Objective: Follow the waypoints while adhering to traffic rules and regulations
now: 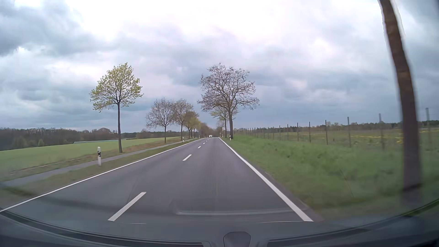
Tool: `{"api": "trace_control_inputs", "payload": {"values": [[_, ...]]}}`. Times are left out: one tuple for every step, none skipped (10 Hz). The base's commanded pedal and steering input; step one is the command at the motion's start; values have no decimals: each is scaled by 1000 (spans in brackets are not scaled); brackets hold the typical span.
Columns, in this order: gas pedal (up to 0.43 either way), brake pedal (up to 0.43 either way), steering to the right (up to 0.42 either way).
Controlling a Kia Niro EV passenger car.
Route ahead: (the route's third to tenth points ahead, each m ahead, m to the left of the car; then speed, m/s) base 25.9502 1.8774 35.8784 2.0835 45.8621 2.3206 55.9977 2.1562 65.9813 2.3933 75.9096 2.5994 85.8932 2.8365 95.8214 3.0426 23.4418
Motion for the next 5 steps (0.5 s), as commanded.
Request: {"api": "trace_control_inputs", "payload": {"values": [[150,0,-5],[150,0,-5],[138,0,-4],[138,0,-4],[138,0,-5]]}}
